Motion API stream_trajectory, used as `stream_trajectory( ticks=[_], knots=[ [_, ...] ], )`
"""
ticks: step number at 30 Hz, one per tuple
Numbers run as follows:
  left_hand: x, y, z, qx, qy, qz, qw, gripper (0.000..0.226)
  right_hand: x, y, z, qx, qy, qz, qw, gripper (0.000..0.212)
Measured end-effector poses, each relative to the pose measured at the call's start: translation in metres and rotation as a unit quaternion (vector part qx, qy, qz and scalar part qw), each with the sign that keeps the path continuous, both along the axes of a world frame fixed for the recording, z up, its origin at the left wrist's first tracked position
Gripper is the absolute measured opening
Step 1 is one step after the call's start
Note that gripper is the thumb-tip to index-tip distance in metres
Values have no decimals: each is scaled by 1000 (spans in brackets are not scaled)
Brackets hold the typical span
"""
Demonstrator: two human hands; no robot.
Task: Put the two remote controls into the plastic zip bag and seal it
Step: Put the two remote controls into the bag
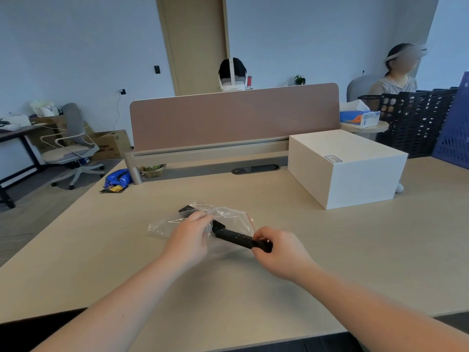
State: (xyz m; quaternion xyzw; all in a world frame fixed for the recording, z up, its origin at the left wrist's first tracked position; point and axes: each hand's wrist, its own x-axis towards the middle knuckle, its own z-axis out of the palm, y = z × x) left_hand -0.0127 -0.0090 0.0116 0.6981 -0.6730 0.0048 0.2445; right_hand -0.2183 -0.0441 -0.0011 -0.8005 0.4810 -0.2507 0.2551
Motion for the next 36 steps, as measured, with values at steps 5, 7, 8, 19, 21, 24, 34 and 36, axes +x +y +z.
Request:
stream_trajectory(
  ticks=[5, 7, 8, 19, 21, 24, 34, 36],
  knots=[
    [5, 1, -1, 8, -3, -18, 1000, 44, 28, -9, -8, 5, 24, 9, 1000, 23],
    [7, 0, -2, 17, -8, -26, 999, 43, 43, -13, -8, 5, 30, 21, 999, 25],
    [8, 0, -3, 23, -9, -27, 999, 42, 50, -14, -8, 4, 34, 28, 999, 25],
    [23, 2, -9, 32, -1, -23, 999, 42, 92, -24, -22, 19, 108, 82, 991, 47],
    [26, 3, -11, 36, -1, -22, 999, 41, 88, -25, -23, 32, 121, 107, 986, 32],
    [31, 4, -12, 40, 5, -19, 999, 41, 78, -28, -18, 40, 138, 158, 977, 19],
    [39, 2, -18, 47, 22, -17, 998, 43, 84, -38, -25, -18, 179, 109, 978, 20],
    [40, 1, -19, 49, 24, -18, 998, 44, 90, -36, -25, -33, 196, 108, 974, 27]
  ],
)
